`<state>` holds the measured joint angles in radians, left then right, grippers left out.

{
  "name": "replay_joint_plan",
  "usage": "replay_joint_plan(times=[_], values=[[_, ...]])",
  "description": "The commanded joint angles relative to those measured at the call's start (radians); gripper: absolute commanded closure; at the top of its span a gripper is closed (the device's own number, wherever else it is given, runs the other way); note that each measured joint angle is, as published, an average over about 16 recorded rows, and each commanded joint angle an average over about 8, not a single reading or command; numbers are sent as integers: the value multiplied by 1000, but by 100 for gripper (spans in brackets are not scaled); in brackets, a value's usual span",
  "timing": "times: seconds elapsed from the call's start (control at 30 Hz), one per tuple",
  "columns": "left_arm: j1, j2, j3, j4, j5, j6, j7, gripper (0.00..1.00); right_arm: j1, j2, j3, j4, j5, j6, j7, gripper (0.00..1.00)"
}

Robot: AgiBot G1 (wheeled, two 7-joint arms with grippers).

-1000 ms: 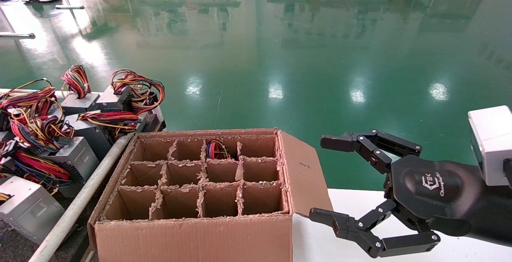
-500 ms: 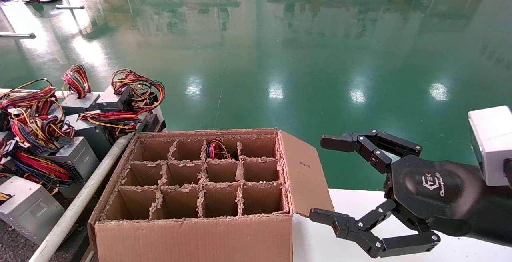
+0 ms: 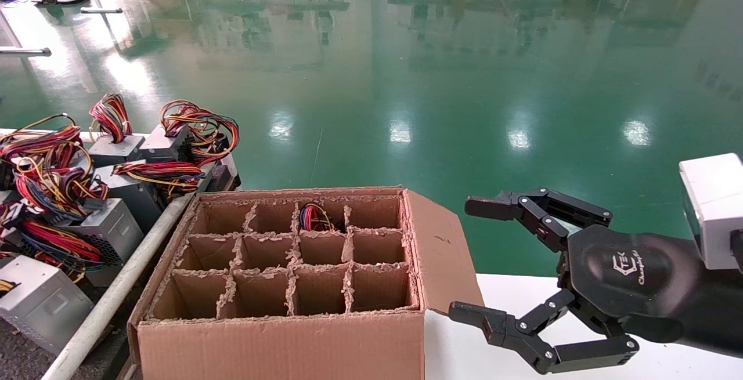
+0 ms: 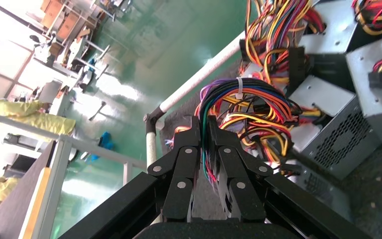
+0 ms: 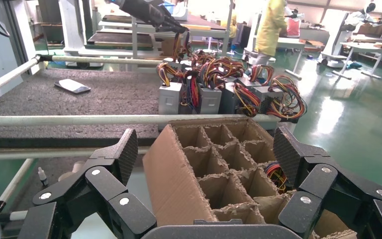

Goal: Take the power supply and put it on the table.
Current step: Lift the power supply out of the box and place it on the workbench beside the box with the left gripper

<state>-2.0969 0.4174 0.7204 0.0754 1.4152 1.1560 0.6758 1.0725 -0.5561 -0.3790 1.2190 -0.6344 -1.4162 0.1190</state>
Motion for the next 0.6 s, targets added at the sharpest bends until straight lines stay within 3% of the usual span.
replay_joint_plan(times=[0.03,0.57,0.6], values=[[10,1,-6,-5,-8,4,-2,100,0,0,0,0,0,0,0,0],[91,-32,-26,-16,-28,56,10,100,0,0,0,0,0,0,0,0],[94,-33,-27,-16,-30,58,10,92,0,0,0,0,0,0,0,0]])
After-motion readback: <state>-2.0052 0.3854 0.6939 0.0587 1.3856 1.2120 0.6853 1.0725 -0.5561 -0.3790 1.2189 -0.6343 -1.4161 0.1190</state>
